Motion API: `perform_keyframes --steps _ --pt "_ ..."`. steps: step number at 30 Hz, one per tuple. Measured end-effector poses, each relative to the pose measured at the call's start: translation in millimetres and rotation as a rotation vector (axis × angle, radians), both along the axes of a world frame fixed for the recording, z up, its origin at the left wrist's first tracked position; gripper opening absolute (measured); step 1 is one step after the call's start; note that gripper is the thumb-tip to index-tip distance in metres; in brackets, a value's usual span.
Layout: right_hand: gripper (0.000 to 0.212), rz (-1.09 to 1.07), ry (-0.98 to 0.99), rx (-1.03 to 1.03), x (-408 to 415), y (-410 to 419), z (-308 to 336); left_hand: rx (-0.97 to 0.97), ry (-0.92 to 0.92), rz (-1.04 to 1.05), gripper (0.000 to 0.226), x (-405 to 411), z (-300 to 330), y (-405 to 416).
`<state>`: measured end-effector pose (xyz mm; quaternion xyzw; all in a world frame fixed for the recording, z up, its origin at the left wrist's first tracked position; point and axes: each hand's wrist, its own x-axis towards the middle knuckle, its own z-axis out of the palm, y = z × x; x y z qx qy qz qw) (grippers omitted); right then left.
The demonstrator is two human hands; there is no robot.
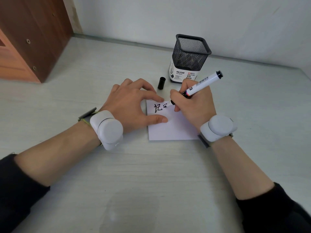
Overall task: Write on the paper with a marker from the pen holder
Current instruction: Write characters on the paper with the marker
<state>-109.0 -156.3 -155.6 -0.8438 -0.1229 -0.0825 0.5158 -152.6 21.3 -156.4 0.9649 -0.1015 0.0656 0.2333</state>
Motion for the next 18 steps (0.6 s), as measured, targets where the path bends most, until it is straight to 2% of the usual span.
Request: perform_keyframes --steps 3,8,14,18 --pt "0.025 -0.027 0.001 0.005 1.2 -1.0 2.2 -0.013 0.001 0.010 0.062 0.9 -0.2 0.4" --pt "0.030 -0.027 0.018 0.088 1.1 -3.2 1.3 -0.031 0.007 0.017 0.063 1.0 0.1 0.5" --pt "0.034 0.031 0.015 0.024 -3.1 0.1 -0.7 -0.041 0.004 0.013 0.060 0.7 -0.4 0.6" --pt "0.027 0.011 -0.017 -0.029 -4.8 1.1 1.3 -0.033 0.003 0.018 0.062 0.9 -0.7 1.6"
